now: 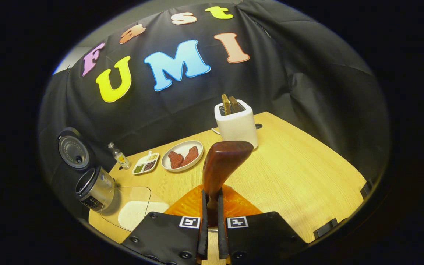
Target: Close the left gripper, press the button to open the rice cooker; take a wooden spoon from the chopstick holder with the right hand, scoop a spoonful of rice and pour it into the rice cooker, then put the wooden spoon back into the chopstick holder.
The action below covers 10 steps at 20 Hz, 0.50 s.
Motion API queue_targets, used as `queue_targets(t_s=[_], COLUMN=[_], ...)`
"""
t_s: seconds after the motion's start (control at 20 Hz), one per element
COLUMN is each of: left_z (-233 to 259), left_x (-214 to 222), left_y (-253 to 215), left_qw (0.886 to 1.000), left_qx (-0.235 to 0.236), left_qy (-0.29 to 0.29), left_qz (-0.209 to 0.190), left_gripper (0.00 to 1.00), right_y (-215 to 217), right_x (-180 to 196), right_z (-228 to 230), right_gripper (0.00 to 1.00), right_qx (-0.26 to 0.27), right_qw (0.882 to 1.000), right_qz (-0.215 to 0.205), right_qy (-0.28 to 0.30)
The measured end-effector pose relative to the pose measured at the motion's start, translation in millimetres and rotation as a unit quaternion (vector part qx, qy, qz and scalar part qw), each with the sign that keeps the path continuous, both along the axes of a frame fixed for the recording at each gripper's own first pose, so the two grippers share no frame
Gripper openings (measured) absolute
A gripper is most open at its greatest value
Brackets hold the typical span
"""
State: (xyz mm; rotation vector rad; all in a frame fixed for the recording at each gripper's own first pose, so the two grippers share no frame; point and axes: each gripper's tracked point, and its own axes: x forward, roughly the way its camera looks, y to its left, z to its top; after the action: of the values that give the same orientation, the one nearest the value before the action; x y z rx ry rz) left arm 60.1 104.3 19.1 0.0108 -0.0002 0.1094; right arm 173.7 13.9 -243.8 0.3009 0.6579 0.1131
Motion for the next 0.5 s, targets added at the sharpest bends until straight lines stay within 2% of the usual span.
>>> queue_targets(t_s=[0.05,0.45,0.5], left_z=[0,1,0], left_x=[0,8,9], left_y=[1,-10,-12], left_qw=[1.0,1.0,1.0], left_qx=[0.0,-0.004,-0.003], left_qy=[0.0,-0.001,-0.001], left_qz=[0.0,-0.009,-0.01], left_gripper=[0.8,0.8,0.83], right_y=[-1,-10,-12], right_x=[0,-6,-8], right_z=[0,9,16], right_gripper=[0.13,0.2,0.14], right_qx=[-0.002,-0.004,0.0], right_qw=[1.0,1.0,1.0], right_qz=[0.0,-0.006,-0.008], right_qy=[0.0,-0.001,-0.008])
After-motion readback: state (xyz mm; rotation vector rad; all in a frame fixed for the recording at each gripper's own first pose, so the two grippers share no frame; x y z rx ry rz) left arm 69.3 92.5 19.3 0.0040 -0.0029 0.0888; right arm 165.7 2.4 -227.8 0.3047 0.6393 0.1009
